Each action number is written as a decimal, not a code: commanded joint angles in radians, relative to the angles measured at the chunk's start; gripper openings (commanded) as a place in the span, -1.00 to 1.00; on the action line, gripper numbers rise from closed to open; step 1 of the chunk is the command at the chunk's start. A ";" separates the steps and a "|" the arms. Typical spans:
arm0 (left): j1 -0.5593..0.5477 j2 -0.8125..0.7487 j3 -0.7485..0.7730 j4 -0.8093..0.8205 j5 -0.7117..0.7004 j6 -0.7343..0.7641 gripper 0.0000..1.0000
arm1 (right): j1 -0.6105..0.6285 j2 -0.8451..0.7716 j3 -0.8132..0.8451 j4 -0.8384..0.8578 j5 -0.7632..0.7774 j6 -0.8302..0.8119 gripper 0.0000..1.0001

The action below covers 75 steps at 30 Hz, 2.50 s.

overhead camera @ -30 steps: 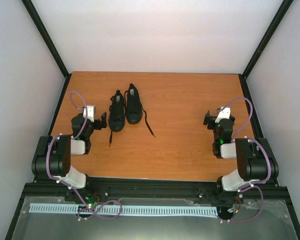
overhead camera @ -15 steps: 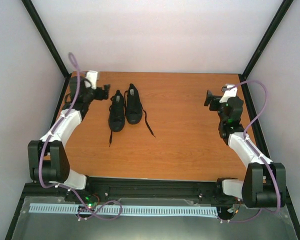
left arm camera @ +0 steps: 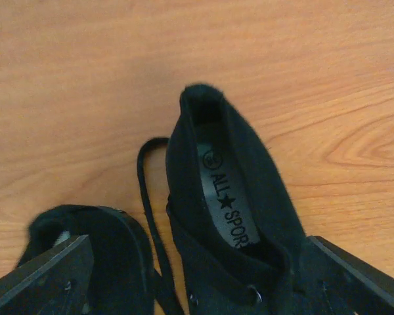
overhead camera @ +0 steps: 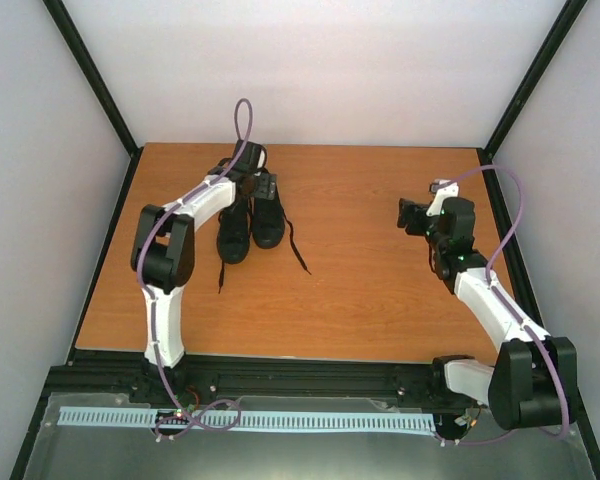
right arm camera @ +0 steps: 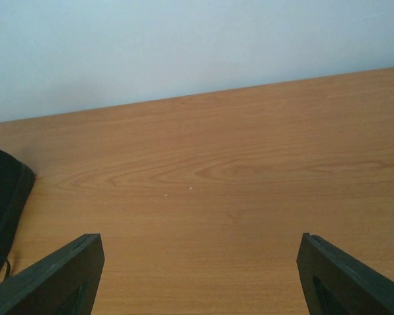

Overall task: Tie the shoes
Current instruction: Move the shoe to the center of the board, then cross the shoelace with the shoelace.

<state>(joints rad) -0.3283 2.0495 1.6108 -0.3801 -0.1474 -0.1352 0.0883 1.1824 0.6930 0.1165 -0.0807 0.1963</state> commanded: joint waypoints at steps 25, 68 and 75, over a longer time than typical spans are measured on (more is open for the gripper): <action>-0.275 0.016 0.063 -0.358 0.286 -0.563 -0.90 | 0.018 -0.206 -0.032 -0.274 -0.034 0.057 0.53; -0.114 0.152 0.326 -0.503 0.443 0.929 0.80 | 0.625 0.322 0.088 -0.656 0.068 0.209 0.20; -0.115 0.293 0.398 -0.445 0.376 1.095 0.86 | 0.631 0.373 0.063 -0.630 0.051 0.233 0.08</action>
<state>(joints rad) -0.4423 2.3154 1.9060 -0.8391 0.2722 0.7788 0.7082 1.5234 0.7673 -0.5301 -0.0204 0.3977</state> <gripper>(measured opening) 0.930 0.551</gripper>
